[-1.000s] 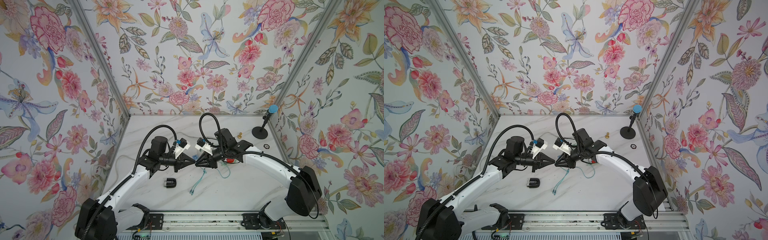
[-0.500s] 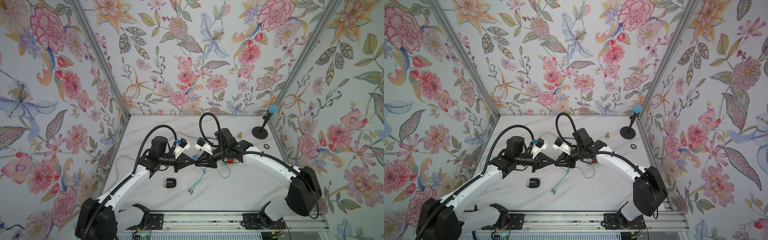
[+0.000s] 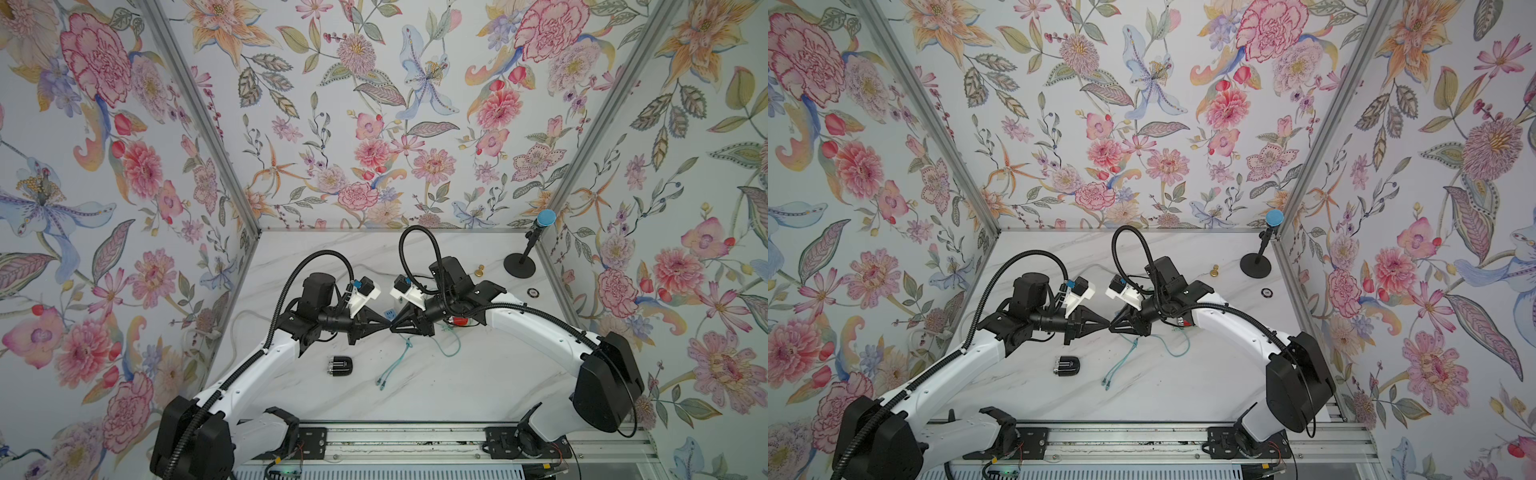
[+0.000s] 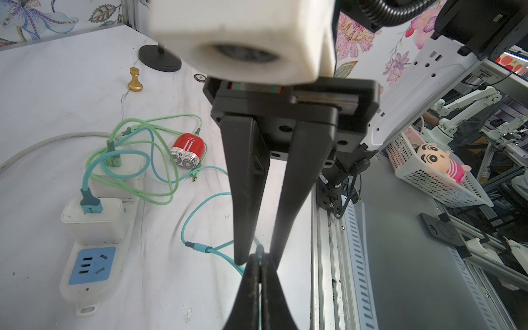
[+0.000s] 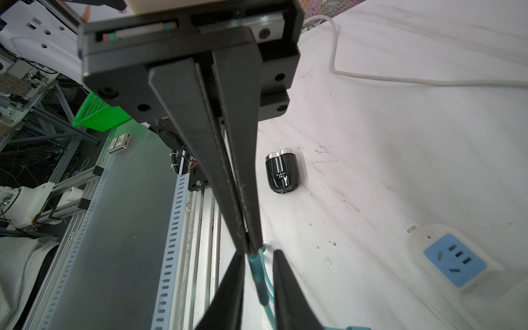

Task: Charge the electric shaver
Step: Pick up the charging cable from the center of the board, then pick up the electric shaver from the center of the board.

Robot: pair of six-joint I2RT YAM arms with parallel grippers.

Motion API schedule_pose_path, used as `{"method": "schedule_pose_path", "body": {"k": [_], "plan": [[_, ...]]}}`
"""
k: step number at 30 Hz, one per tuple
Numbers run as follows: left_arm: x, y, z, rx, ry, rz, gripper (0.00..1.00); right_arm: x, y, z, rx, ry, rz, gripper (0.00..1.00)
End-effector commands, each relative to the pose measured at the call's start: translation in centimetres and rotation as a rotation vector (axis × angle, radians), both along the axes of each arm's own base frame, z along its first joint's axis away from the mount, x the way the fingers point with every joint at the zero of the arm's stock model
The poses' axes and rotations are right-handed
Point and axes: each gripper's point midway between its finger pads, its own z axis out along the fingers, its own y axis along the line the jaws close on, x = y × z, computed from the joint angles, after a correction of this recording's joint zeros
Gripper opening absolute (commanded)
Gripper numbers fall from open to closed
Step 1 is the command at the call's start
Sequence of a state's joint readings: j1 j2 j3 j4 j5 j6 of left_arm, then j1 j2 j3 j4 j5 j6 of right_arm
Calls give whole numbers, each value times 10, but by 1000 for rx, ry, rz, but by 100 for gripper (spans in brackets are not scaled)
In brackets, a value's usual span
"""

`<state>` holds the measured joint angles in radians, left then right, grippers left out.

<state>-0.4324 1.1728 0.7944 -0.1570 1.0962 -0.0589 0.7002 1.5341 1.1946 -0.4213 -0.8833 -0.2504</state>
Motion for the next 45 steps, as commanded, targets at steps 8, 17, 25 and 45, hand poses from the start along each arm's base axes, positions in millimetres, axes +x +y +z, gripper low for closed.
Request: {"method": "schedule_pose_path", "body": {"k": [8, 17, 25, 45], "plan": [[0, -1, 8, -17, -33, -22, 0, 0, 0, -17, -5, 32, 17, 23], [0, -1, 6, -17, -26, -21, 0, 1, 1, -7, 19, 6, 13, 16], [1, -1, 2, -15, -20, -19, 0, -1, 1, 3, 34, -7, 11, 2], [49, 89, -11, 463, -314, 432, 83, 6, -26, -63, -155, 38, -141, 0]]}}
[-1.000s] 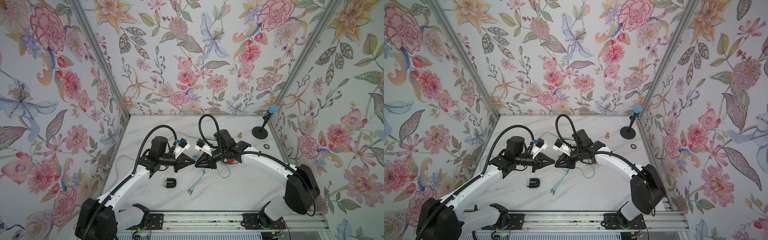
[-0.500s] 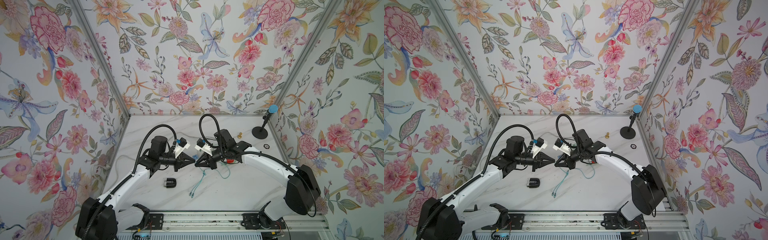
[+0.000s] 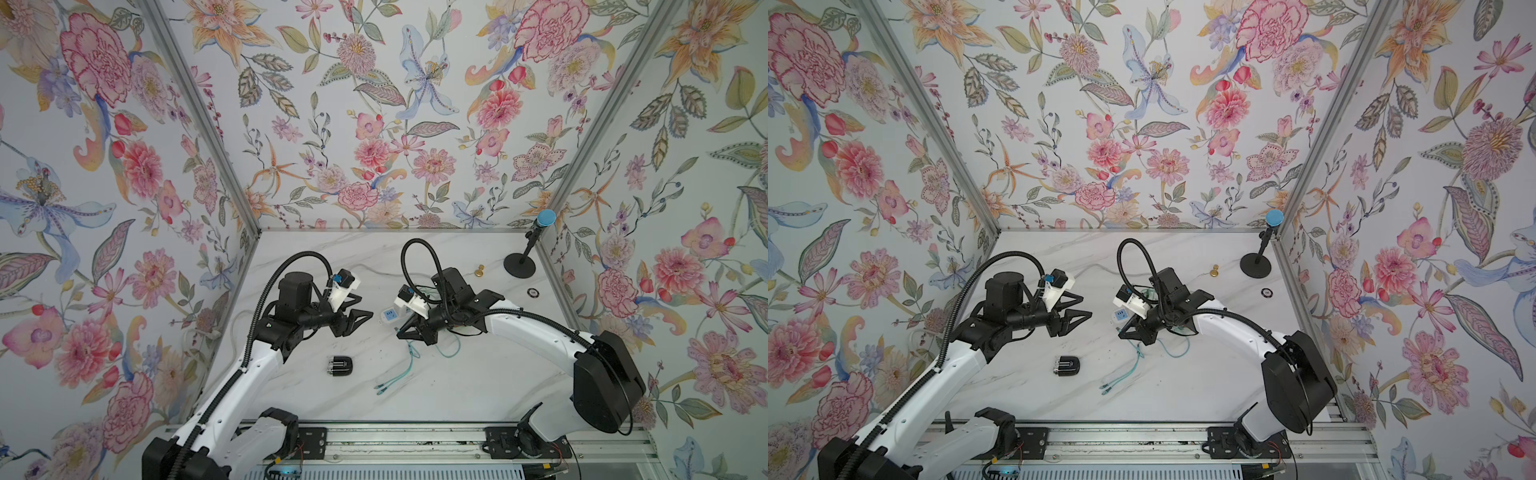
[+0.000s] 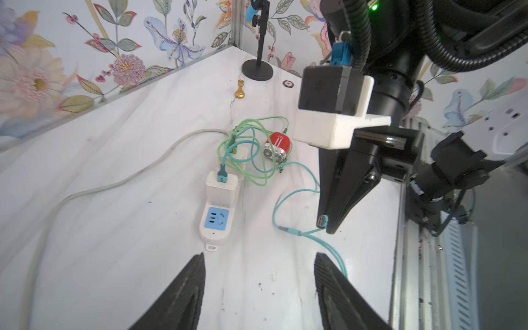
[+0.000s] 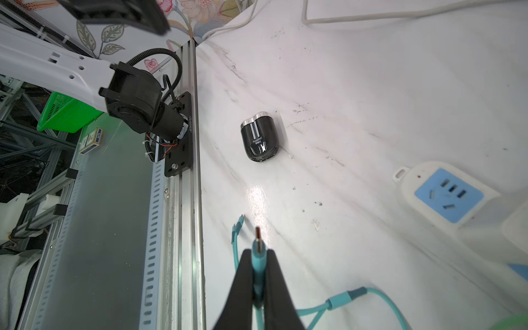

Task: Charge the electric shaver
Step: Pick up the electric shaver from the center of the board.

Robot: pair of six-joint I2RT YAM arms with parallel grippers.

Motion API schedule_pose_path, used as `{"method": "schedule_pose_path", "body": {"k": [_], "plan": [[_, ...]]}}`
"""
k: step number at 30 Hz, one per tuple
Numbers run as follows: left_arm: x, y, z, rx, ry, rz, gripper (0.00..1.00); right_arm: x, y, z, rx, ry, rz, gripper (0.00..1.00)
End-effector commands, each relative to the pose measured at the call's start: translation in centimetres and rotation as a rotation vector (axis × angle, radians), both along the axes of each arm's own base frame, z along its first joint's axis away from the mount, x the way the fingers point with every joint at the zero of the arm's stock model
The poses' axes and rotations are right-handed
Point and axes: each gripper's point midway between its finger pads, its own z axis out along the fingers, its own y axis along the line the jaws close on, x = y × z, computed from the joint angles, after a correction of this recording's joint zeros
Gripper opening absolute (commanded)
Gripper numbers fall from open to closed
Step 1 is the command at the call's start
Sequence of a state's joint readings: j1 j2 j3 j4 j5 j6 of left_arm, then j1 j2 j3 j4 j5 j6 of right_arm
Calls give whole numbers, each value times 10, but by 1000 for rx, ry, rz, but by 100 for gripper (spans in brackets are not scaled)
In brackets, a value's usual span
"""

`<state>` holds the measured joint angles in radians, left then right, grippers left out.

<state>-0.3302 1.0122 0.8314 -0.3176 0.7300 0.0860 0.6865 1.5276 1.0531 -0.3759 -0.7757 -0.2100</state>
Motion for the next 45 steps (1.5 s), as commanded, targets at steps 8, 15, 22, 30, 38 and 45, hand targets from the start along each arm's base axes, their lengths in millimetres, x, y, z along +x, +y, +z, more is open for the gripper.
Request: {"method": "schedule_pose_path", "body": {"k": [8, 15, 22, 30, 38, 45], "plan": [[-12, 70, -59, 632, -89, 82, 99, 1, -1, -25, 1, 25, -59, 0], [-28, 87, -141, 871, -35, -1, 99, -7, 2, -33, 23, 61, -46, 0], [-39, 74, -168, 831, 12, -87, 99, -9, 5, -42, 27, 99, -43, 0], [-50, 69, -182, 898, 63, -213, 97, -6, 10, -52, 14, 134, -37, 0], [-66, 67, -193, 935, 153, -309, 95, -4, 9, -57, 7, 150, -42, 0], [-80, 79, -210, 986, 203, -319, 92, -4, 7, -61, 5, 162, -48, 0]]}}
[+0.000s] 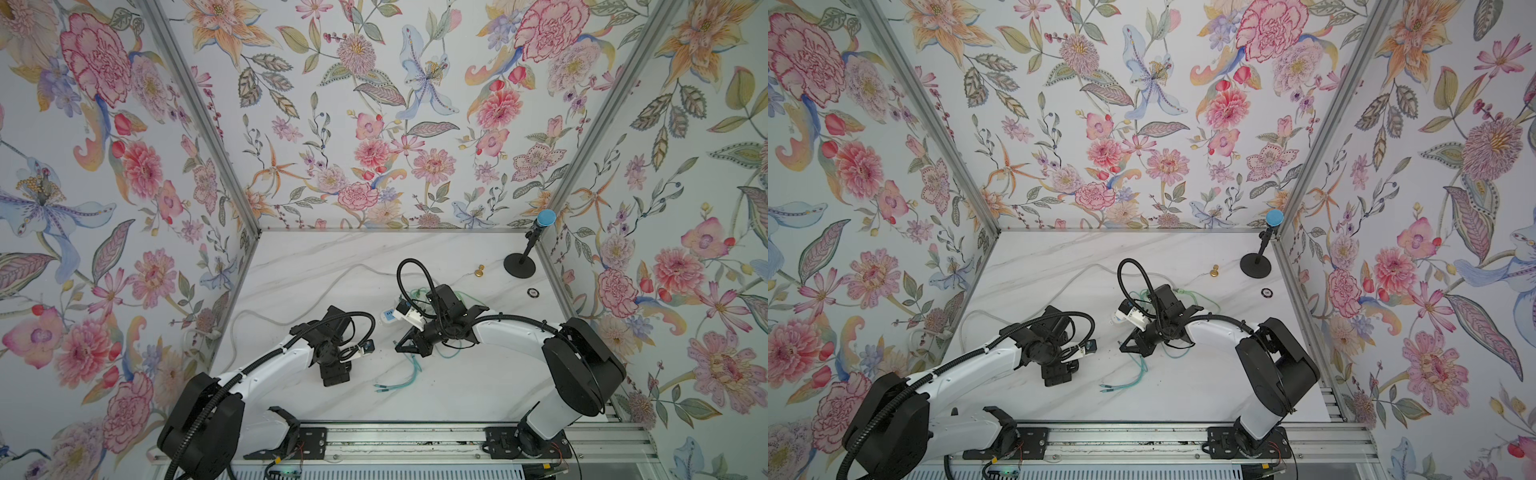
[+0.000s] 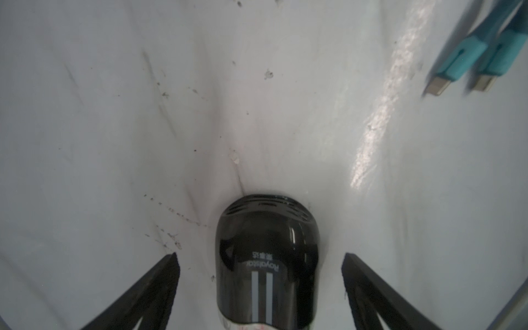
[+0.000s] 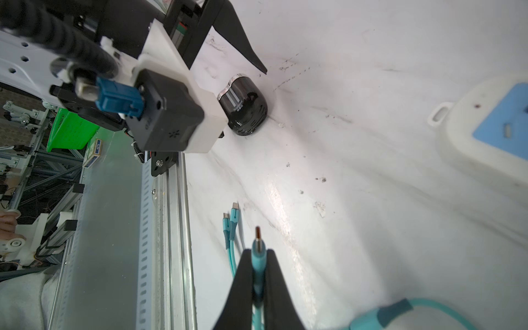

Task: Charge the electric shaver
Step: Pick up the electric shaver from the center of the board.

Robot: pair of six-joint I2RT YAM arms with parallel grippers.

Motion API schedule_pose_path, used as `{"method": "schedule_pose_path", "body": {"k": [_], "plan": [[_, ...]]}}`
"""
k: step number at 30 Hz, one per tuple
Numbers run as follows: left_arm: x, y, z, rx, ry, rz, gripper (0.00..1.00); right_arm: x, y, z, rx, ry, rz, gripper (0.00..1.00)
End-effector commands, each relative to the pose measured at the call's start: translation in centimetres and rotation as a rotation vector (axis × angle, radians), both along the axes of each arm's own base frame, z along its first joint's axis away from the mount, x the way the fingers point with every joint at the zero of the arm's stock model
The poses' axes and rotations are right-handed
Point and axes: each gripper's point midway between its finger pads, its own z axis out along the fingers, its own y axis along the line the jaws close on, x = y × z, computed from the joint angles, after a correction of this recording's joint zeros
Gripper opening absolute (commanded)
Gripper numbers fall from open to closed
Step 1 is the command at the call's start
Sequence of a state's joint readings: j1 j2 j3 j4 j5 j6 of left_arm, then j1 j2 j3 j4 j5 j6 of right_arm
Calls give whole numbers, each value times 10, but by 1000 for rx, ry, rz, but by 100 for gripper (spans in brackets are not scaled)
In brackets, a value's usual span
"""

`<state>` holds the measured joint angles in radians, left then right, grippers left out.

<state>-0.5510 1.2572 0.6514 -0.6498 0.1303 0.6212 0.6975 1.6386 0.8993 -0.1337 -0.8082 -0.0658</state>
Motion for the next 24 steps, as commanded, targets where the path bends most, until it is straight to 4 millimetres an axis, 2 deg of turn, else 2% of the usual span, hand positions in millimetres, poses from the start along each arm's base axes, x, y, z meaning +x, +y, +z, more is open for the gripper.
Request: {"method": "schedule_pose_path", "body": {"k": [1, 7, 12, 15, 22, 24], "plan": [[-15, 8, -11, 48, 52, -9, 91, 2, 2, 1, 22, 9, 1, 0], [-15, 3, -19, 28, 61, -5, 77, 4, -1, 0, 15, 9, -16, 0], [-7, -18, -18, -16, 60, -22, 64, 7, -3, -1, 5, 5, -35, 0], [1, -31, -19, -40, 36, -35, 64, 10, -4, -1, -1, -2, -49, 0], [36, -60, 1, -127, -67, -21, 58, 16, -10, 3, -21, -25, -94, 0], [42, -69, 5, -159, -83, -24, 59, 17, -10, 3, -23, -24, -102, 0]]}}
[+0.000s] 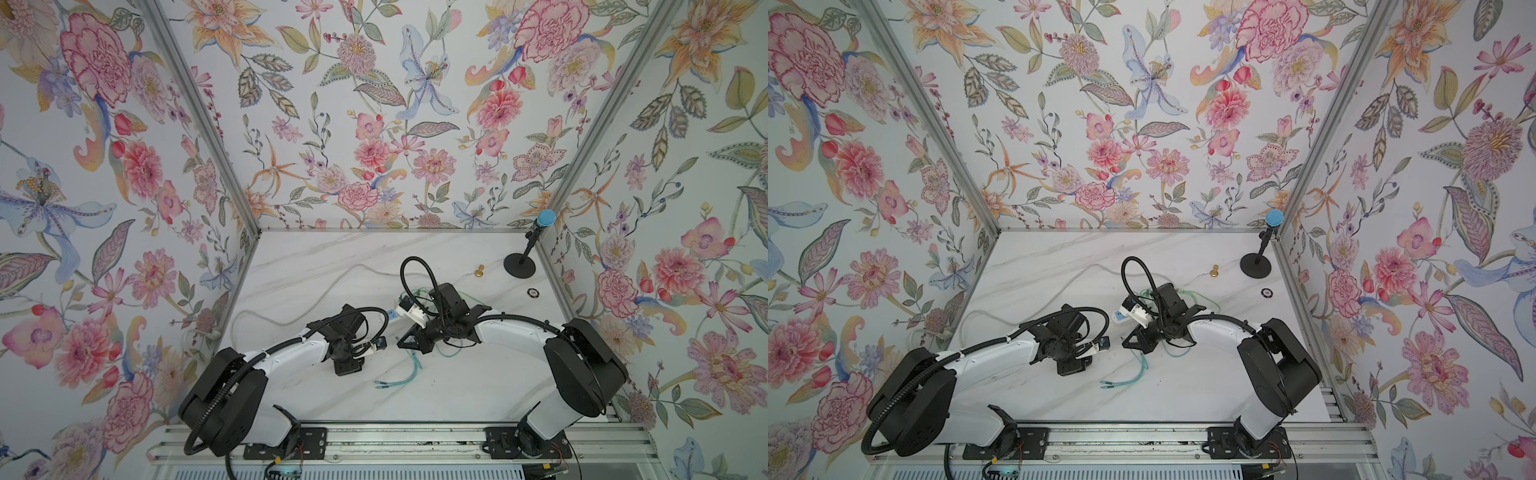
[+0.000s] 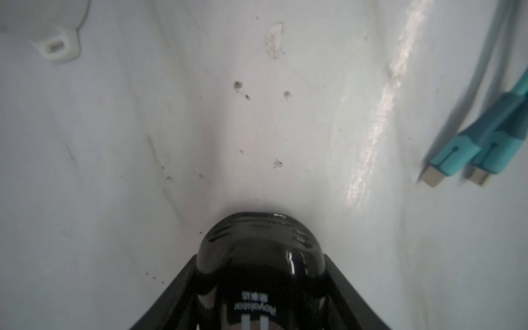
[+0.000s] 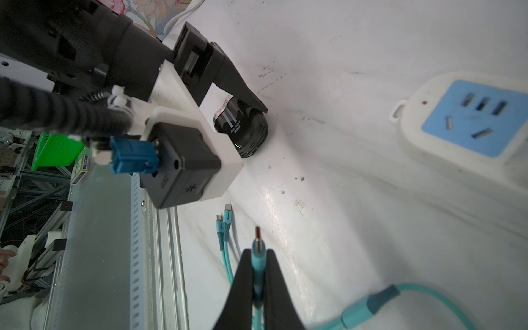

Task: Charge the electric shaver
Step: Pick up the electric shaver from the center of the board.

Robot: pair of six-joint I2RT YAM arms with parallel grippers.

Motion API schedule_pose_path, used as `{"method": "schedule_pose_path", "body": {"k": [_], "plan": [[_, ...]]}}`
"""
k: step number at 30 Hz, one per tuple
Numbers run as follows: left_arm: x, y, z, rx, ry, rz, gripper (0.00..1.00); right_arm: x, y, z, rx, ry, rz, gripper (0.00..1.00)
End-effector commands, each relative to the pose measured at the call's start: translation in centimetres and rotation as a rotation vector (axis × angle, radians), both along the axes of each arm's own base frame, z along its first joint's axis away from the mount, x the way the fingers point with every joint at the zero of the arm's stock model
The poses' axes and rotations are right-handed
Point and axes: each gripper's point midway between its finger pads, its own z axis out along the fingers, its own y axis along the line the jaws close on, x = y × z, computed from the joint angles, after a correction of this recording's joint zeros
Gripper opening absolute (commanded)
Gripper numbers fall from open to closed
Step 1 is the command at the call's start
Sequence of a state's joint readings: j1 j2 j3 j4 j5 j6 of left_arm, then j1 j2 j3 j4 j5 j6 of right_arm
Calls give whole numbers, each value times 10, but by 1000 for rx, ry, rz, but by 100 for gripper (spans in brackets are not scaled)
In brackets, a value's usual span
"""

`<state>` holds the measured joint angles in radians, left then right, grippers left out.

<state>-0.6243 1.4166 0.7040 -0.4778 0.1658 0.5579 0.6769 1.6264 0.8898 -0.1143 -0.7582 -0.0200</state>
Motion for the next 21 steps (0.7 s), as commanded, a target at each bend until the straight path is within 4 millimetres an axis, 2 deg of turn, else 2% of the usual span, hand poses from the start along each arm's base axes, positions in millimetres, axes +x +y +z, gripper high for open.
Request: {"method": "schedule_pose_path", "body": {"k": [1, 7, 10, 15, 21], "plan": [[20, -26, 16, -89, -58, -2, 62, 3, -3, 6, 2, -18, -24, 0], [10, -23, 8, -62, -17, -29, 77, -1, -3, 7, -7, -17, -25, 0], [5, -14, 4, -28, -17, -33, 82, -3, -4, 5, -11, -12, -23, 0], [6, -4, -1, 22, -37, -33, 84, -2, -2, 3, -6, -9, -19, 0], [14, -12, -4, 34, -17, -57, 82, -4, -1, -1, -1, 5, -9, 0]]}}
